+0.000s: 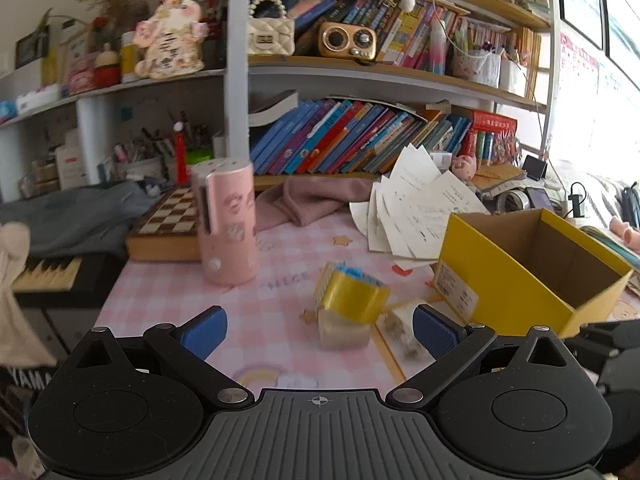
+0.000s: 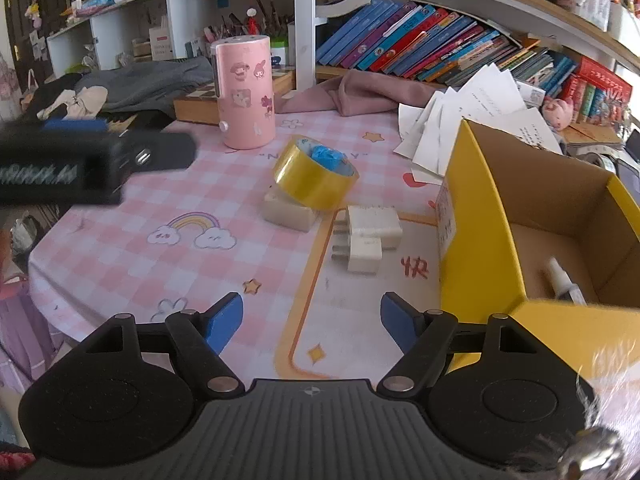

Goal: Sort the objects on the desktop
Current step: 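Move the right tool toward the white adapters while the left tool approaches the yellow tape roll, then grasp a white adapter with the right gripper while the left gripper grasps the tape roll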

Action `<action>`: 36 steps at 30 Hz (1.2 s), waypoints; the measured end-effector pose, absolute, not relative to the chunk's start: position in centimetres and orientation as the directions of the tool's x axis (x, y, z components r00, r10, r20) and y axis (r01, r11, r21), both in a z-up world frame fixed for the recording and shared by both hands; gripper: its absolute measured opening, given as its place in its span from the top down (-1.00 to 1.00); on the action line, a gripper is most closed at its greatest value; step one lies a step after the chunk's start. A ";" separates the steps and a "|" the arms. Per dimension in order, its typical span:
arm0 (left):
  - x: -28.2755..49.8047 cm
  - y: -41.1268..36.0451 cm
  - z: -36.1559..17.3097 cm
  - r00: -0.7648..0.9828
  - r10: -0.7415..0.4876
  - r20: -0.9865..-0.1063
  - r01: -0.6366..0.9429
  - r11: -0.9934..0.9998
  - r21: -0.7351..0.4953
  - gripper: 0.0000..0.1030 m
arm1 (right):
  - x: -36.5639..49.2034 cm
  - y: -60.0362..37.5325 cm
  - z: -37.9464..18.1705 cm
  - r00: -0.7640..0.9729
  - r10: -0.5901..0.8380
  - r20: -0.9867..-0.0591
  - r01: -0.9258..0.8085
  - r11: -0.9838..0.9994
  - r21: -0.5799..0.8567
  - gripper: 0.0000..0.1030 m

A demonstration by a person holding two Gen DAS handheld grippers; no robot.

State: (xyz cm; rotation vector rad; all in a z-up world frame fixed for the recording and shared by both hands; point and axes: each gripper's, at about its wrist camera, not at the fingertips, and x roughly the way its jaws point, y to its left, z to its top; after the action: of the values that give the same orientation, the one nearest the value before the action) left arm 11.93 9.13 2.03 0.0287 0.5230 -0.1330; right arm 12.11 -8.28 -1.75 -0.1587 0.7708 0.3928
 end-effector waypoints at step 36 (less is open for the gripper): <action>29.5 2.0 -6.4 0.641 -0.079 -0.763 0.341 0.920 0.192 -0.79 | 24.1 -7.4 -7.7 0.523 0.272 -0.808 -0.433 0.901 0.023 0.21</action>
State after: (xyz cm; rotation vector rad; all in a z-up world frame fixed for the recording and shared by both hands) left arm 29.45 2.03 -6.42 0.3348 0.8445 -0.2447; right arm 24.07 -7.41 -7.74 -0.1895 0.9294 0.4250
